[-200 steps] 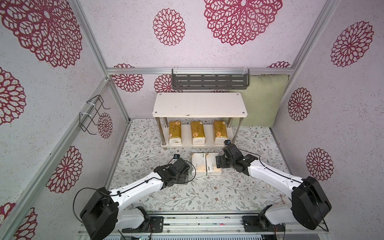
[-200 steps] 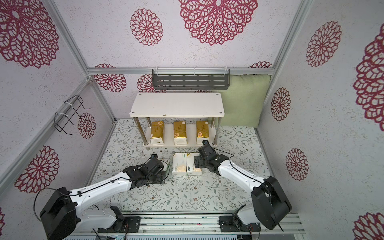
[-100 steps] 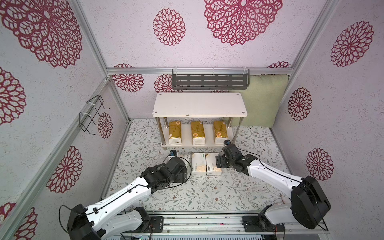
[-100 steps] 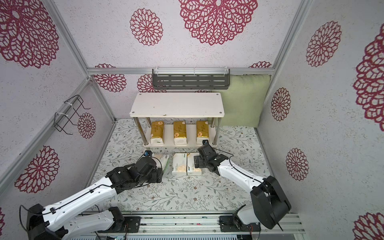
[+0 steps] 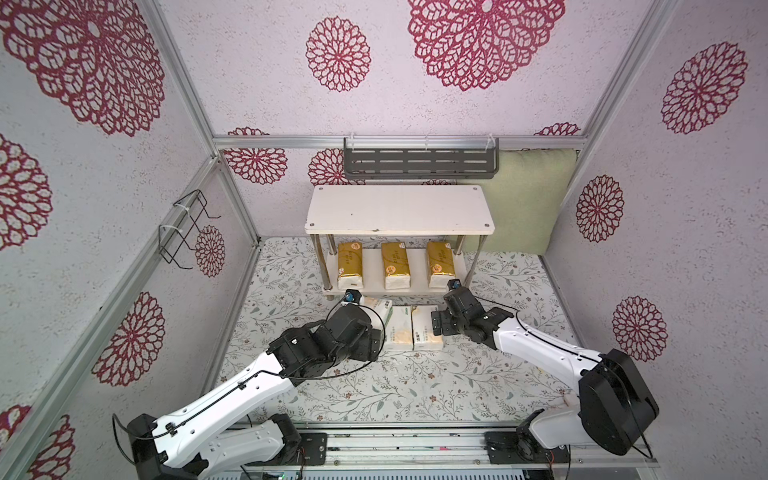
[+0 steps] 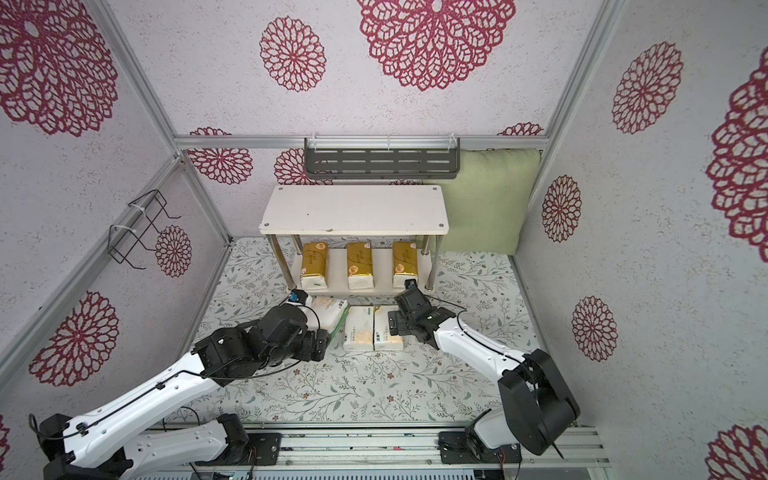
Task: Place the tissue boxes on the shelf by color
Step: Pick up the box of tissues from the center of the board, then place a box of tissues on the shelf.
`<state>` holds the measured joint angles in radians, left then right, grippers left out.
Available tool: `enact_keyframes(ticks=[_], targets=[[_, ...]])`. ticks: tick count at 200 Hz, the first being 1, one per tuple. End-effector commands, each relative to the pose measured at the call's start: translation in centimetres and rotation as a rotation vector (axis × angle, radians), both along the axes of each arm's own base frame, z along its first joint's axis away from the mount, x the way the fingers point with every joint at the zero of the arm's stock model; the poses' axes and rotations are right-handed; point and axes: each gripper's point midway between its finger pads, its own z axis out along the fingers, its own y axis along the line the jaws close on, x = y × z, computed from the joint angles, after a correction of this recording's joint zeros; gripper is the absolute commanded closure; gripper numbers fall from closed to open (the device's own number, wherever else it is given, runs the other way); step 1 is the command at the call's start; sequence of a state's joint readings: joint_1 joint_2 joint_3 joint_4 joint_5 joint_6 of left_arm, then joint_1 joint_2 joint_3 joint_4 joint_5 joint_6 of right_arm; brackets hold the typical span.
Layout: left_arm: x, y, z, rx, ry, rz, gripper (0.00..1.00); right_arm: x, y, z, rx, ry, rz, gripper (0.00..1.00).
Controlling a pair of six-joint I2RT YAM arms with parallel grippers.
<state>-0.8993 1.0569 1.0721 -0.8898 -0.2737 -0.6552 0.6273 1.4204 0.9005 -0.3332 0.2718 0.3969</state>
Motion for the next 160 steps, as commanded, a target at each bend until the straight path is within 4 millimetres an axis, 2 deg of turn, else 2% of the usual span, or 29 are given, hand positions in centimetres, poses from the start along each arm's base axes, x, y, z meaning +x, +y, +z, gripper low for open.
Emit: enact_keyframes(ticks=[1,50,160], targets=[[-0.1,-0.3,2.4,-0.014,-0.066,-0.052,0.09,1.3,-0.7,0.6,-0.029,-0.033,-0.023,0.01],[0.1,-2.2,7.1,-0.093,-0.145,-0.141,0.09,1.6,-0.9,-0.1,-0.038,-0.02,-0.032,0.01],[1.7,-3.8,15.0,-0.103,-0.336,-0.23,0.09,1.6,-1.5,-0.9,-0.038,-0.01,-0.049,0.01]])
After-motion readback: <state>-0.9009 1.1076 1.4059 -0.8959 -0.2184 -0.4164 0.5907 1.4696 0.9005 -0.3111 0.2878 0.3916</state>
